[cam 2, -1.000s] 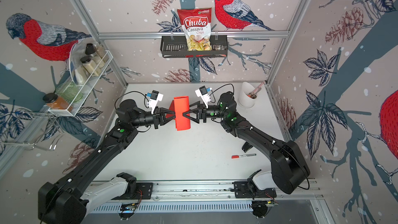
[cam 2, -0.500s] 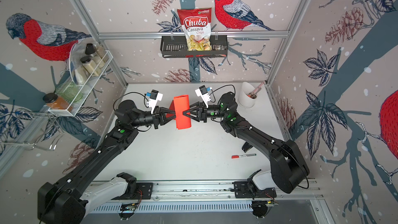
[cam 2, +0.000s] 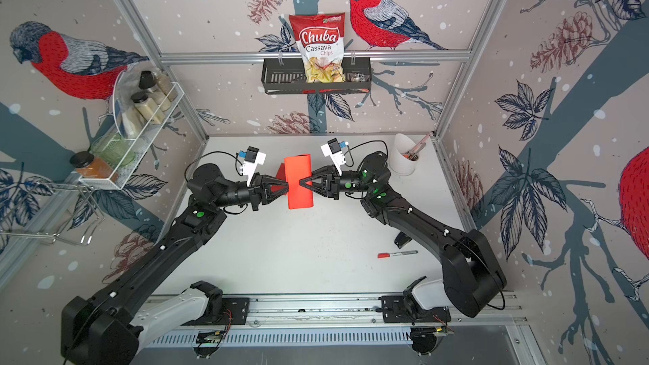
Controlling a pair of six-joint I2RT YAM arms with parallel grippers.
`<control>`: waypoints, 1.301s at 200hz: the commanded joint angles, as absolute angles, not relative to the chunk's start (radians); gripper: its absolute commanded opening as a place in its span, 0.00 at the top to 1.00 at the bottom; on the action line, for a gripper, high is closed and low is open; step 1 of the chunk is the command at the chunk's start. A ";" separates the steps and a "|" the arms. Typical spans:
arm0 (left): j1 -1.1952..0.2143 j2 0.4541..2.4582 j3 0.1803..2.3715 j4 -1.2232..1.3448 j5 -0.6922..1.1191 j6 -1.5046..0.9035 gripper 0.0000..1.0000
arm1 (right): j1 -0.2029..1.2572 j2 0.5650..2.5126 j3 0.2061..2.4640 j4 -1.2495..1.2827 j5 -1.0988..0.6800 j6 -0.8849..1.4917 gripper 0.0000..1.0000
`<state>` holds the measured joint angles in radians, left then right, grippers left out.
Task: Fold the square paper along the opposite sides
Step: Fold the paper.
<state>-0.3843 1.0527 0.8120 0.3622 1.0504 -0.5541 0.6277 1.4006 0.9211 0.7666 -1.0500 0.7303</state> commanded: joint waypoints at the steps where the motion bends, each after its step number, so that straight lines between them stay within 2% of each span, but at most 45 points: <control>1: -0.389 1.052 0.814 0.403 1.061 -0.559 1.00 | 0.629 1.392 0.920 0.823 -1.057 0.746 0.75; 37: -0.390 1.049 0.818 0.415 1.065 -0.570 1.00 | 0.630 1.391 0.920 0.797 -1.054 0.725 0.80; 67: -0.390 1.037 0.812 0.463 1.068 -0.603 0.82 | 0.632 1.390 0.924 0.783 -1.054 0.715 0.83; 91: -0.390 1.033 0.807 0.509 1.077 -0.636 0.74 | 0.632 1.387 0.929 0.767 -1.050 0.709 0.85; 120: -0.391 1.043 0.805 0.500 1.072 -0.636 0.68 | 0.632 1.380 0.928 0.763 -1.045 0.706 0.85; 153: -0.391 1.049 0.816 0.453 1.055 -0.616 0.67 | 0.633 1.375 0.927 0.753 -1.045 0.697 0.85; 260: -0.391 1.061 0.828 0.433 1.052 -0.609 0.75 | 0.675 1.386 0.987 0.541 -1.004 0.540 0.81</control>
<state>-0.3889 1.0603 0.8181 0.4137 1.0462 -0.6266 0.6693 1.3827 0.9714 0.5758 -1.0203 0.5823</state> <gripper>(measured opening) 0.254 0.181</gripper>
